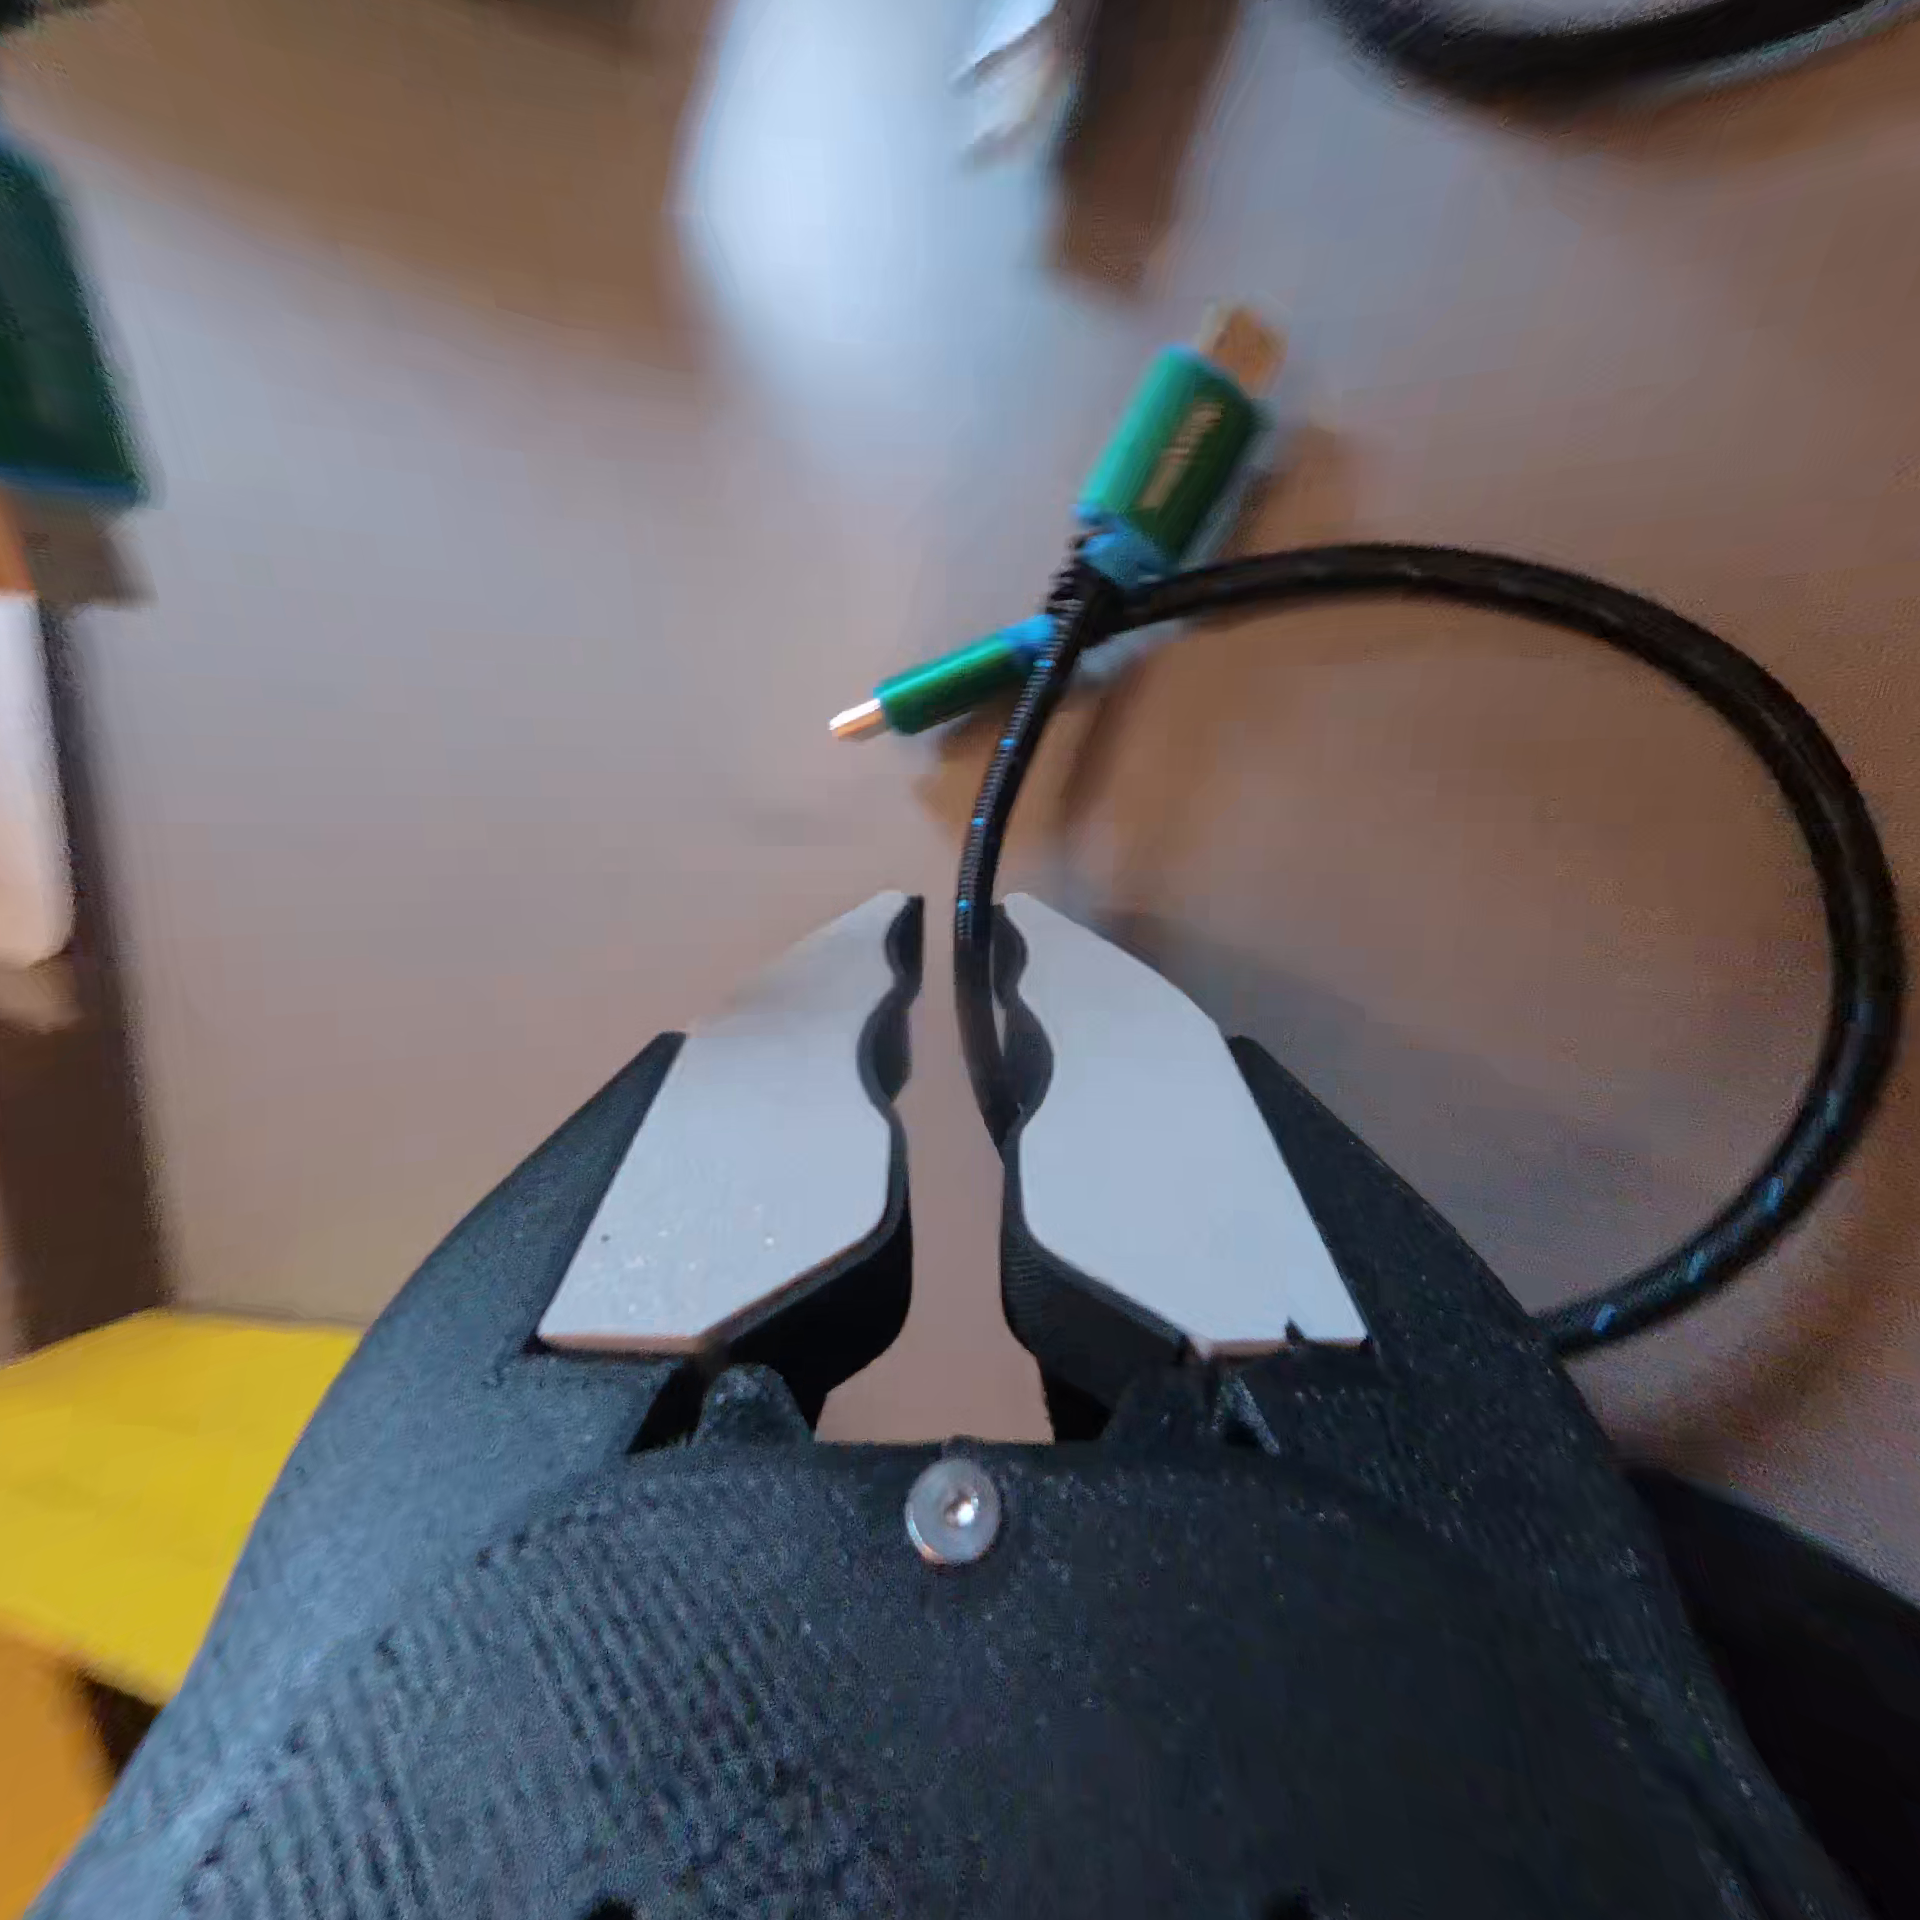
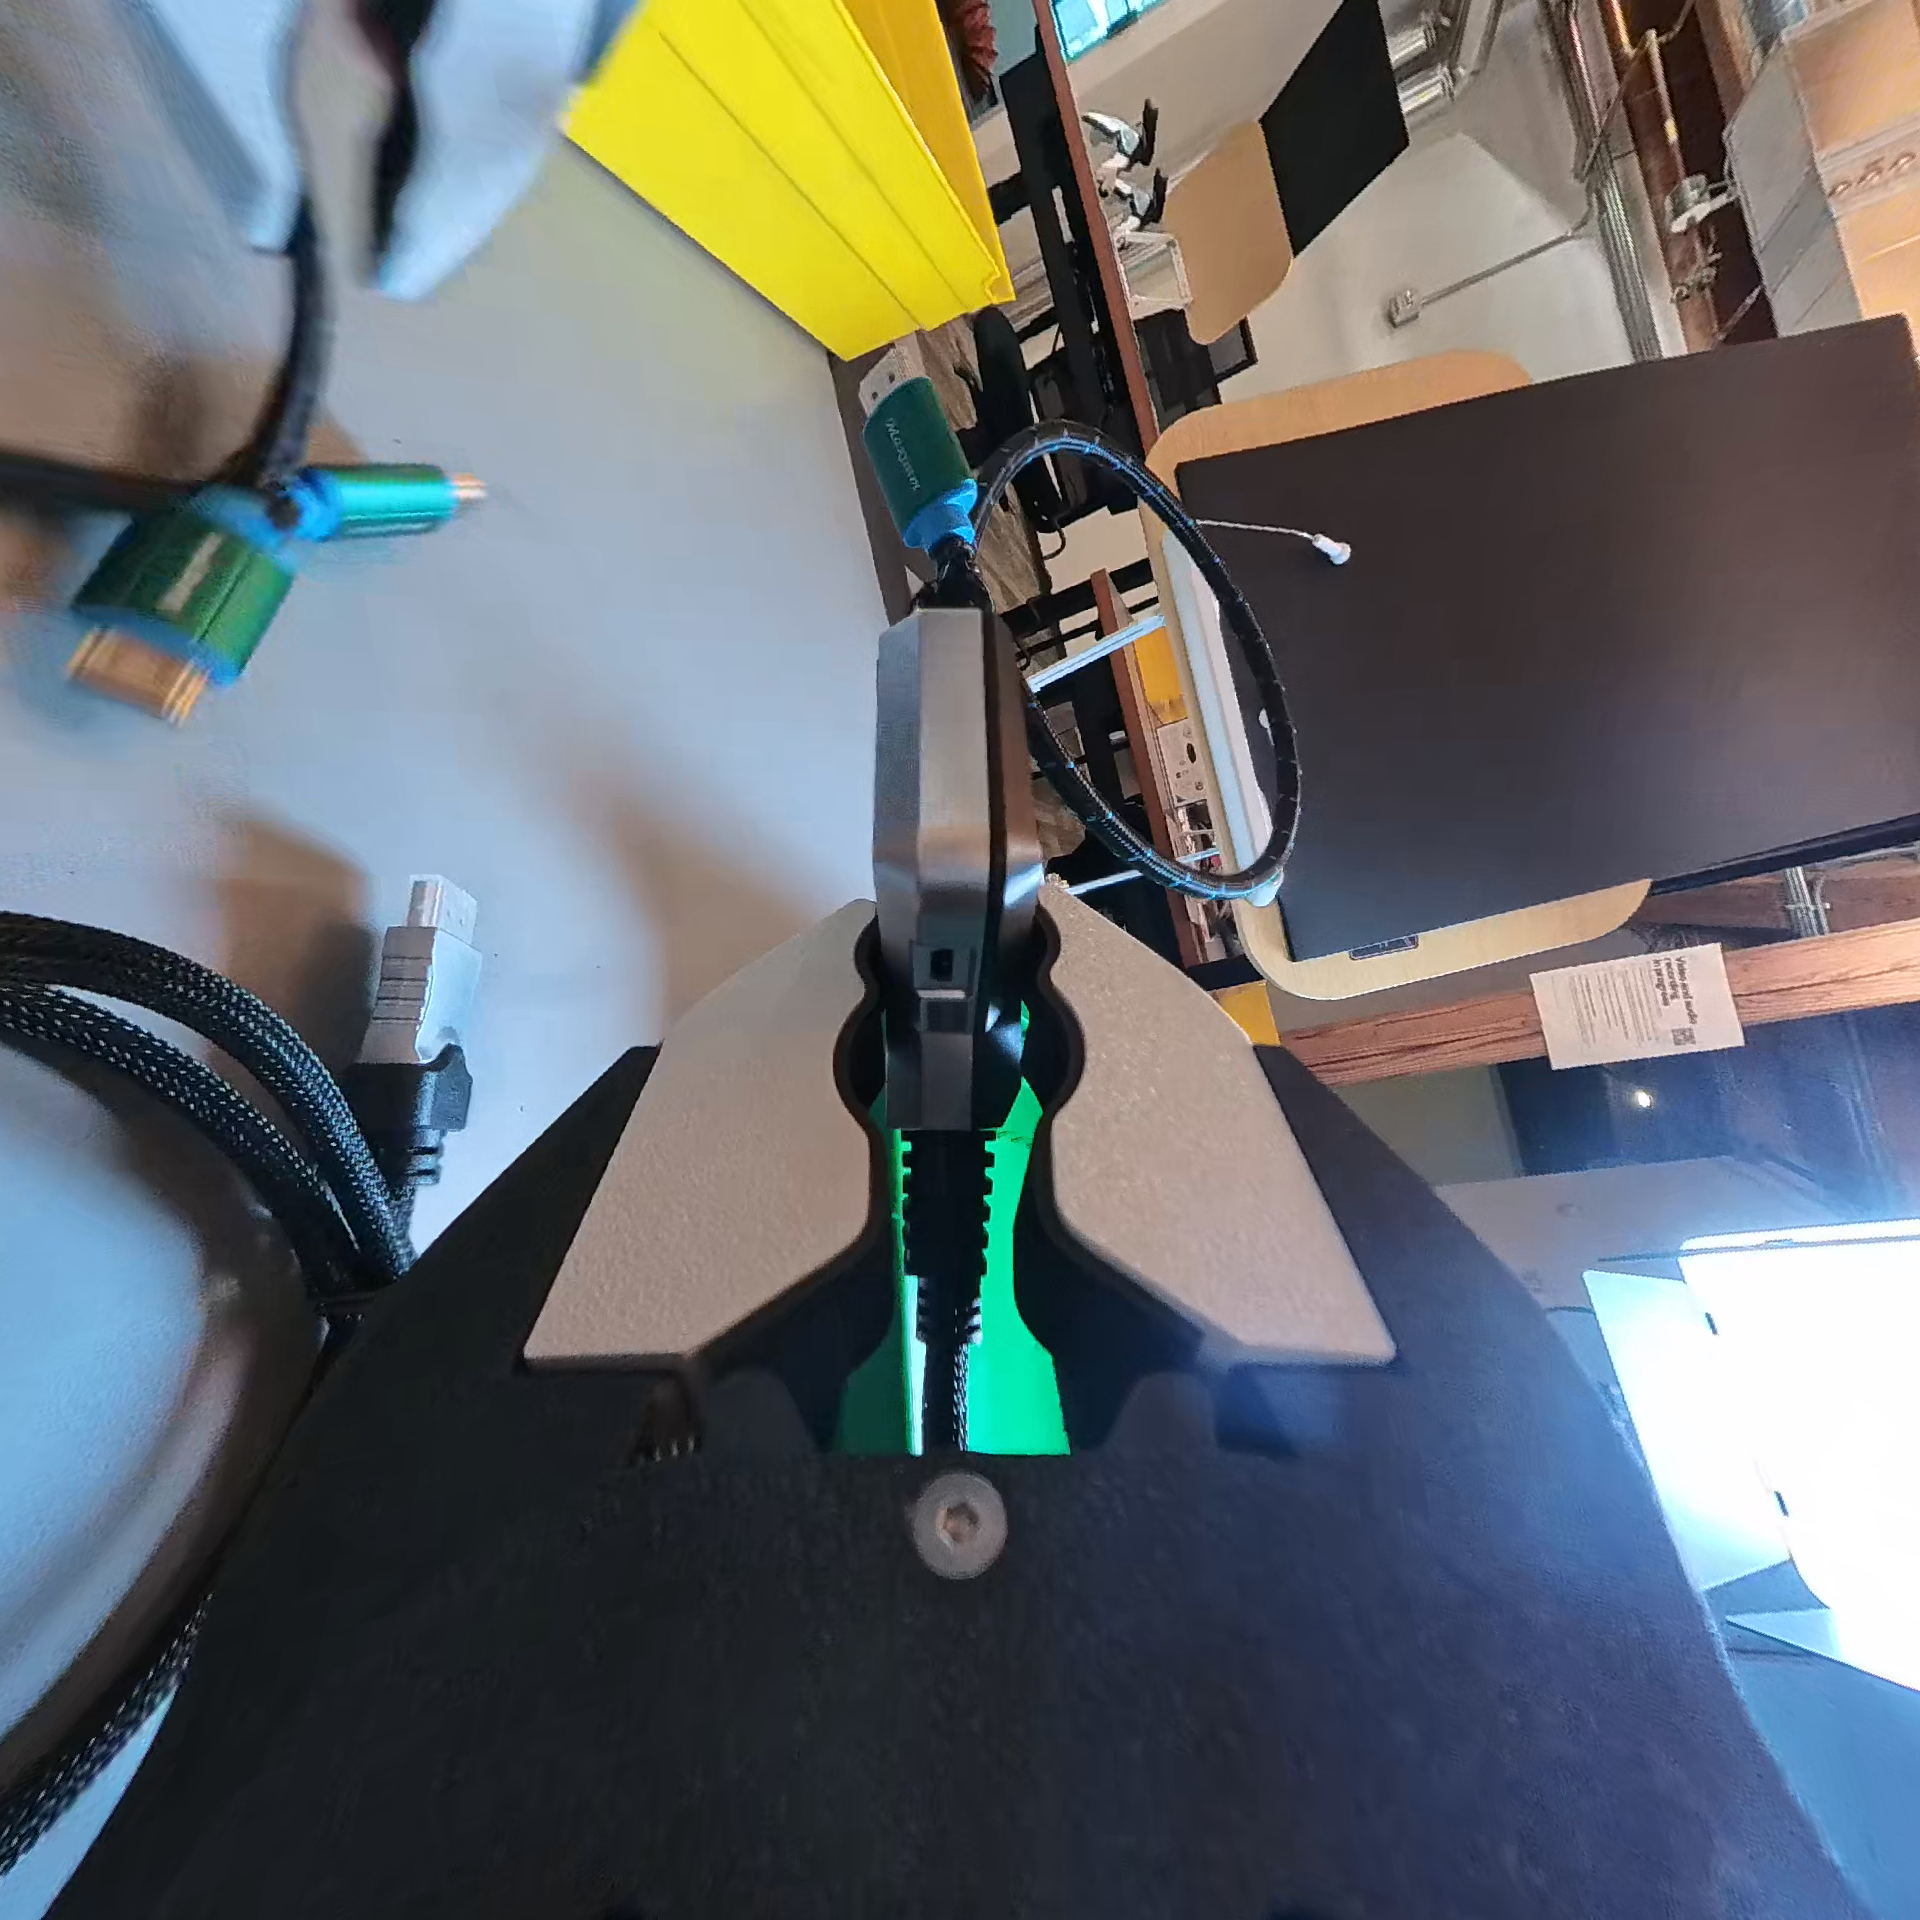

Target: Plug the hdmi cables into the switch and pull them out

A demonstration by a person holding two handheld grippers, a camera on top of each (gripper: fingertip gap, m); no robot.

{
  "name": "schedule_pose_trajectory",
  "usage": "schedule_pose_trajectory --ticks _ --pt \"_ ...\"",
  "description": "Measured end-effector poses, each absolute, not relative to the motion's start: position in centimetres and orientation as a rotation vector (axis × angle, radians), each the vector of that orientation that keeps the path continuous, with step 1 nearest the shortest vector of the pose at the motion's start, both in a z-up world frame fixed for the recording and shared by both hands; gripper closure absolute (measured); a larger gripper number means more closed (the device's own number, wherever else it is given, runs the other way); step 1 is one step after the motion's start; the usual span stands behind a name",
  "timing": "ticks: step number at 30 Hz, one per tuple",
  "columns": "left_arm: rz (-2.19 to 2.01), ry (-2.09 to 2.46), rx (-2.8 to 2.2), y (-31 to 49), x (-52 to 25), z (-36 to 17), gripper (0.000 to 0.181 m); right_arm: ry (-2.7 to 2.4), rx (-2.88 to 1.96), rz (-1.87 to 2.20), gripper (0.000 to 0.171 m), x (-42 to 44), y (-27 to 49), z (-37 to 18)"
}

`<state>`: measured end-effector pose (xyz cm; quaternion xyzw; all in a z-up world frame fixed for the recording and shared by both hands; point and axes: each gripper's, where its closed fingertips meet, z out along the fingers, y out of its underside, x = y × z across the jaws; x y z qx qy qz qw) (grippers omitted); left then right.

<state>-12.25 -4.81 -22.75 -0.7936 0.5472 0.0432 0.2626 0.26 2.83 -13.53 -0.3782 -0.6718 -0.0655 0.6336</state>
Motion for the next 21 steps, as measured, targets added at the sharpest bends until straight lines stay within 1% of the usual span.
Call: schedule_pose_trajectory --ticks 1,2,4,5,6,7,10,14,16,17,21 --pt "0.221 1.442 -2.152 -3.3 -13.8 -22.2 0.159 -1.532 -0.871 -0.151 0.149 0.3 3.0 -13.5" --pt "0.240 1.382 -2.163 -2.4 -14.5 -21.7 0.155 -1.527 -0.878 -0.151 0.148 0.5 3.1 -13.4" --pt "0.074 1.217 -2.194 -2.2 -13.6 -20.8 0.155 -1.517 -0.889 -0.144 0.148 0.7 3.3 -13.2" --pt "-0.018 1.130 -2.217 -2.5 -12.9 -20.6 0.161 -1.512 -0.897 -0.141 0.148 0.8 3.4 -13.2" --pt "-0.079 1.065 -2.266 -3.0 -12.7 -21.0 0.160 -1.507 -0.906 -0.136 0.149 0.9 3.6 -13.1" --pt "-0.120 1.023 -2.332 -3.8 -12.7 -21.9 0.153 -1.504 -0.915 -0.130 0.148 0.9 3.7 -13.1" --pt "-0.242 0.886 -2.393 -4.5 -12.2 -23.3 0.140 -1.500 -0.927 -0.114 0.149 0.9 3.8 -13.1" --pt "-0.458 0.723 -2.398 -3.6 -12.0 -22.3 0.129 -1.501 -0.920 -0.117 0.149 0.9 3.4 -13.0" --pt "-0.442 0.622 -2.424 -2.3 -12.9 -22.3 0.124 -1.494 -0.927 -0.115 0.149 0.8 3.4 -12.8" --pt "-0.423 0.594 -2.459 -2.0 -13.2 -22.8 0.117 -1.492 -0.931 -0.114 0.149 0.8 3.4 -12.8" --pt "-0.427 0.604 -2.497 -1.5 -12.3 -24.2 0.122 -1.493 -0.941 -0.111 0.149 0.9 3.5 -13.0"
